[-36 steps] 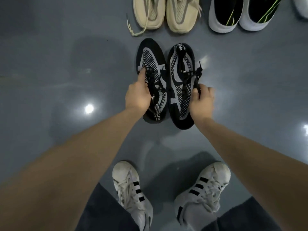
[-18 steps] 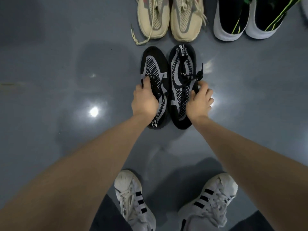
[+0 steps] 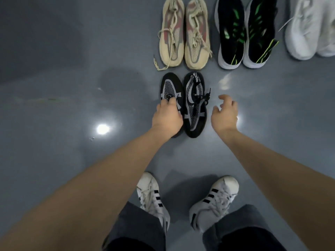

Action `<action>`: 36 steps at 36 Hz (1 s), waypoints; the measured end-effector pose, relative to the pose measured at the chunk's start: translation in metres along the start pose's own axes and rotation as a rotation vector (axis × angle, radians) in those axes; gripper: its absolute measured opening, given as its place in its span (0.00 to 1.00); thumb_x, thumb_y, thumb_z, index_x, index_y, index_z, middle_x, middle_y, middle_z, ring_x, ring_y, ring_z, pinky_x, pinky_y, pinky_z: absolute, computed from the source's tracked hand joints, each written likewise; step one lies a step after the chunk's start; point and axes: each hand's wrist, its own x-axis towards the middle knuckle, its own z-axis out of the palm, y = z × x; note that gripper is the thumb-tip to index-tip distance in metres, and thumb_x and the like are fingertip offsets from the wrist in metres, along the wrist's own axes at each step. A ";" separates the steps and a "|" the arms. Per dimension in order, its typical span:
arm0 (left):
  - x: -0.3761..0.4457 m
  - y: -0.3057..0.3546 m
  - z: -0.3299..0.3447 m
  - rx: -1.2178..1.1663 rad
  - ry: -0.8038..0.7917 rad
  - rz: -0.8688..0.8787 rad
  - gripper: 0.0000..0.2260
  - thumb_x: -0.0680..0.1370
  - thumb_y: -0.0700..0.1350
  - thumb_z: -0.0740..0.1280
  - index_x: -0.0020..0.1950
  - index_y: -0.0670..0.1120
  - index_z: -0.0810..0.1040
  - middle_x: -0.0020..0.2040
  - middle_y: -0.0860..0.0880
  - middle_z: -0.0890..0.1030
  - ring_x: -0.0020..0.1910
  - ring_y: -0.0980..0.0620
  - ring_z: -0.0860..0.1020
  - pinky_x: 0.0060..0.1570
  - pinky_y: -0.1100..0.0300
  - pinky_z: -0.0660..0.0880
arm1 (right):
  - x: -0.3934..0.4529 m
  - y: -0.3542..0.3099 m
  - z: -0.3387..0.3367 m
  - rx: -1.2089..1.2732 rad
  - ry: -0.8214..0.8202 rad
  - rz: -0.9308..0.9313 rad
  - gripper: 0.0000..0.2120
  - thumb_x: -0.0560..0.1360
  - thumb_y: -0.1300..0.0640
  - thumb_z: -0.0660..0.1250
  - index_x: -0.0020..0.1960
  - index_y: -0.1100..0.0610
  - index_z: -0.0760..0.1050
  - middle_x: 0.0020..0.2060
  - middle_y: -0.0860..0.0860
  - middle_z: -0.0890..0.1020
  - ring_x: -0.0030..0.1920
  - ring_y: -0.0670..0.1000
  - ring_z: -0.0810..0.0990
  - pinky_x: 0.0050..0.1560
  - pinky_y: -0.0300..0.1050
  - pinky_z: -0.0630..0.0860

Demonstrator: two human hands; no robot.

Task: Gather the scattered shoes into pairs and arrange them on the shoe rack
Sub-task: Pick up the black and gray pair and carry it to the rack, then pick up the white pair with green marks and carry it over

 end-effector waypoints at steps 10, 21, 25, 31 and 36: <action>-0.090 0.086 -0.122 -0.038 0.021 0.120 0.10 0.79 0.40 0.58 0.59 0.39 0.71 0.53 0.41 0.74 0.52 0.41 0.74 0.48 0.50 0.73 | -0.082 -0.079 -0.140 0.112 -0.056 0.005 0.10 0.80 0.61 0.56 0.56 0.63 0.73 0.51 0.58 0.79 0.48 0.55 0.75 0.46 0.42 0.68; -0.194 0.194 -0.243 -0.127 -0.078 0.211 0.16 0.80 0.41 0.56 0.67 0.43 0.70 0.56 0.43 0.78 0.48 0.45 0.77 0.50 0.52 0.77 | -0.169 -0.141 -0.295 0.156 -0.016 -0.031 0.10 0.80 0.60 0.57 0.57 0.62 0.73 0.47 0.55 0.77 0.45 0.53 0.74 0.42 0.41 0.67; -0.232 0.231 -0.276 -0.123 -0.067 0.284 0.14 0.80 0.41 0.56 0.65 0.41 0.72 0.55 0.43 0.78 0.45 0.46 0.77 0.46 0.55 0.74 | -0.201 -0.156 -0.349 0.214 0.037 -0.034 0.09 0.79 0.60 0.57 0.52 0.64 0.73 0.44 0.57 0.78 0.45 0.57 0.76 0.42 0.47 0.72; -0.279 0.286 -0.309 -0.136 -0.038 0.375 0.11 0.79 0.42 0.59 0.60 0.43 0.76 0.51 0.45 0.81 0.45 0.46 0.78 0.47 0.56 0.74 | -0.250 -0.169 -0.417 0.288 0.126 -0.021 0.10 0.79 0.59 0.58 0.54 0.63 0.75 0.49 0.59 0.81 0.51 0.59 0.79 0.55 0.53 0.74; -0.314 0.317 -0.314 -0.120 -0.111 0.433 0.11 0.80 0.42 0.59 0.59 0.42 0.76 0.52 0.43 0.81 0.51 0.44 0.78 0.49 0.56 0.73 | -0.294 -0.164 -0.447 0.358 0.221 0.054 0.11 0.79 0.60 0.58 0.51 0.66 0.75 0.45 0.61 0.81 0.48 0.61 0.79 0.55 0.58 0.75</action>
